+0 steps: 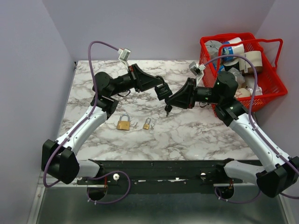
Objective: Lock with the key
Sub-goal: Lock the lock.
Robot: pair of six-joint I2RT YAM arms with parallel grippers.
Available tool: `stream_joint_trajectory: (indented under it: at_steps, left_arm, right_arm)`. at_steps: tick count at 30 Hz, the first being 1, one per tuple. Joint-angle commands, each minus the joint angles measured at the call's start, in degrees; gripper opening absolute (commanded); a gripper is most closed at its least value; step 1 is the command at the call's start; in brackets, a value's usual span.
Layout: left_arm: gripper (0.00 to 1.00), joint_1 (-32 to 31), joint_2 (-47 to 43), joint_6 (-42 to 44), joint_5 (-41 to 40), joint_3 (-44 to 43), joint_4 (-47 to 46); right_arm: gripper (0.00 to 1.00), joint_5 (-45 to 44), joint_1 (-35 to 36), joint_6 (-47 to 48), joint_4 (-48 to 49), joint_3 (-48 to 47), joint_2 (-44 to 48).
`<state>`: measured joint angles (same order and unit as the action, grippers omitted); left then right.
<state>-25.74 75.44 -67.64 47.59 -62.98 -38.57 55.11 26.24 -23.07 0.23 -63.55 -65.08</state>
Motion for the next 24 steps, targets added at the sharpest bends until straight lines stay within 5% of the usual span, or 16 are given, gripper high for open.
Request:
stream_joint_trajectory:
  at_steps: [1,3,7,24]
  left_arm:
    - [0.00,-0.1,-2.1,-3.0,-0.5,-0.5,-7.0]
    - [0.00,-0.1,-2.0,-3.0,-0.4,-0.5,-7.1]
    - [0.00,-0.1,-1.8,-3.0,-0.6,-0.5,-7.2]
    - [0.00,4.6,3.1,-3.3,-1.4,-8.4,-8.9]
  right_arm:
    - [0.26,2.9,-0.2,-2.5,2.0,-0.8,-1.1]
    - [0.22,3.4,-0.2,-3.6,2.8,-0.6,-1.4]
    - [0.01,4.7,-0.2,-5.1,4.9,0.1,-1.3]
    - [0.01,4.2,-0.2,-6.0,5.7,10.4,4.5]
